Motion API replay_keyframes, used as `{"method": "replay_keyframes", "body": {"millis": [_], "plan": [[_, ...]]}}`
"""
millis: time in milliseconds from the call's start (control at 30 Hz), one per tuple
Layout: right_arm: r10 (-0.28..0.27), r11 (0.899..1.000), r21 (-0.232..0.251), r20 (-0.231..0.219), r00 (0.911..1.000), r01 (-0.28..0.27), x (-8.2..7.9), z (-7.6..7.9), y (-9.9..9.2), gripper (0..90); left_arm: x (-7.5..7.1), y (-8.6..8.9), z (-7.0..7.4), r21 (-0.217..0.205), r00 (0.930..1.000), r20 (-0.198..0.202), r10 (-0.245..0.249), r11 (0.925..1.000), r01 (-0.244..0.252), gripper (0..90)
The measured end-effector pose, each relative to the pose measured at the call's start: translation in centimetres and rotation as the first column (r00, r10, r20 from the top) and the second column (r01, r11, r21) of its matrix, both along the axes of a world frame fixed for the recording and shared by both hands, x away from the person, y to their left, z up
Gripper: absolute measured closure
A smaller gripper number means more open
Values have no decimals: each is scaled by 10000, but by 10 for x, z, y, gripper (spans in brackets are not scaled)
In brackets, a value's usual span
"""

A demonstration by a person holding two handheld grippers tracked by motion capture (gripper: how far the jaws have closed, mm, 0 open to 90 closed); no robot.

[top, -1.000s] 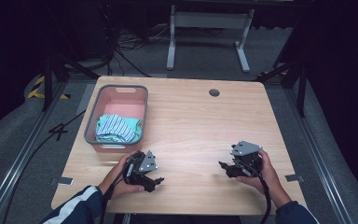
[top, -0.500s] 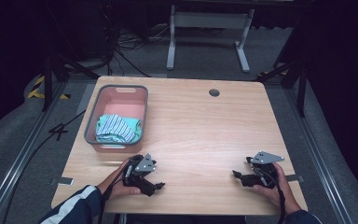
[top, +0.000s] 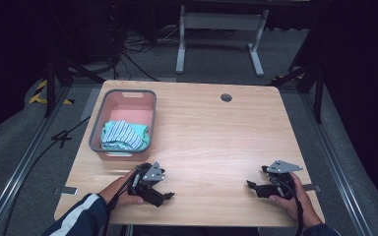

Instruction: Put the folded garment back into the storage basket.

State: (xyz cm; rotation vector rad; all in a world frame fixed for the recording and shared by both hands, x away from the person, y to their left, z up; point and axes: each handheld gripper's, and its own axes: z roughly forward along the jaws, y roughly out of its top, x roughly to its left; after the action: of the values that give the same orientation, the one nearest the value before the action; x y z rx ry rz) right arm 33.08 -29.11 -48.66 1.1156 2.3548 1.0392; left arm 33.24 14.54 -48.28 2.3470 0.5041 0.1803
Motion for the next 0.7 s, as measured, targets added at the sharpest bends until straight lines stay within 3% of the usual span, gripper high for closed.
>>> {"method": "replay_keyframes", "body": {"millis": [700], "plan": [[100, 9999, -31, -12, 9999, -100, 1, 0, -1, 152, 0, 0, 0, 31, 10000, -2, -8, 10000, 8, 121]]}}
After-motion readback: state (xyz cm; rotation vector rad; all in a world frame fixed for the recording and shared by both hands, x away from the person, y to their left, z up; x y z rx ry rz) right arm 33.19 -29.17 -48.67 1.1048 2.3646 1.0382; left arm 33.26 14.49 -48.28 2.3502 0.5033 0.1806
